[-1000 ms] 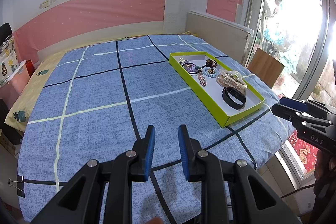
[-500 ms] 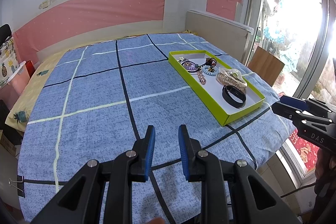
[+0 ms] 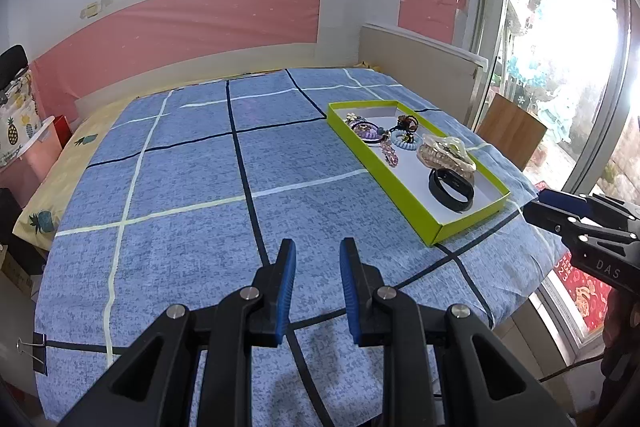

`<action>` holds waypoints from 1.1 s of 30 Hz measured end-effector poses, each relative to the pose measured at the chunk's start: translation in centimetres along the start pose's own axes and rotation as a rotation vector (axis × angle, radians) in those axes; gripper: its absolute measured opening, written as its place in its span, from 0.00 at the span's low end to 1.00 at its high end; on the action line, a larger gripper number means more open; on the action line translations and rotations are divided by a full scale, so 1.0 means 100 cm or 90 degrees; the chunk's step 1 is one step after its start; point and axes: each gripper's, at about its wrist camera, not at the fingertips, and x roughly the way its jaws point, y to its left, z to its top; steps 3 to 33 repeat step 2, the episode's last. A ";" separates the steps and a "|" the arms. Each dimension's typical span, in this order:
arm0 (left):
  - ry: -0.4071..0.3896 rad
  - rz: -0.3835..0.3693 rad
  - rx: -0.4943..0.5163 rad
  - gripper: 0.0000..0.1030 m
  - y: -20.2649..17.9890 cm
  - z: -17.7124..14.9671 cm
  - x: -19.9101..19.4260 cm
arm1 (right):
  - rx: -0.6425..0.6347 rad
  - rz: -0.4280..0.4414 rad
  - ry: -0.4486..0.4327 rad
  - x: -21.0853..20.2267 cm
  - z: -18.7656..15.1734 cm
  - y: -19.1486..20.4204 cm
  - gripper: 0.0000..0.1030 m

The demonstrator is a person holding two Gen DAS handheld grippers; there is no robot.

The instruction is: Organize jewelry

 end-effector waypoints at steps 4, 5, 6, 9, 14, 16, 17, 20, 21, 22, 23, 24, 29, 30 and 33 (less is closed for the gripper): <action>0.001 -0.002 -0.001 0.23 0.000 0.000 0.000 | 0.000 -0.001 0.001 0.000 0.000 0.001 0.38; 0.001 -0.002 -0.001 0.23 0.000 0.000 0.000 | 0.000 -0.001 0.001 0.000 0.000 0.001 0.38; 0.001 -0.002 -0.001 0.23 0.000 0.000 0.000 | 0.000 -0.001 0.001 0.000 0.000 0.001 0.38; 0.001 -0.002 -0.001 0.23 0.000 0.000 0.000 | 0.000 -0.001 0.001 0.000 0.000 0.001 0.38; 0.001 -0.002 -0.001 0.23 0.000 0.000 0.000 | 0.000 -0.001 0.001 0.000 0.000 0.001 0.38; 0.001 -0.002 -0.001 0.23 0.000 0.000 0.000 | 0.000 -0.001 0.001 0.000 0.000 0.001 0.38; 0.001 -0.002 -0.001 0.23 0.000 0.000 0.000 | 0.000 -0.001 0.001 0.000 0.000 0.001 0.38; 0.001 -0.002 -0.001 0.23 0.000 0.000 0.000 | 0.000 -0.001 0.001 0.000 0.000 0.001 0.38; 0.001 -0.002 -0.001 0.23 0.000 0.000 0.000 | 0.000 -0.001 0.001 0.000 0.000 0.001 0.38; 0.001 -0.002 -0.001 0.23 0.000 0.000 0.000 | 0.000 -0.001 0.001 0.000 0.000 0.001 0.38; 0.001 -0.002 -0.001 0.23 0.000 0.000 0.000 | 0.000 -0.001 0.001 0.000 0.000 0.001 0.38; 0.001 -0.002 -0.001 0.23 0.000 0.000 0.000 | 0.000 -0.001 0.001 0.000 0.000 0.001 0.38; 0.001 -0.002 -0.001 0.23 0.000 0.000 0.000 | 0.000 -0.001 0.001 0.000 0.000 0.001 0.38; 0.001 -0.002 -0.001 0.23 0.000 0.000 0.000 | 0.000 -0.001 0.001 0.000 0.000 0.001 0.38; 0.001 -0.002 -0.001 0.23 0.000 0.000 0.000 | 0.000 -0.001 0.001 0.000 0.000 0.001 0.38</action>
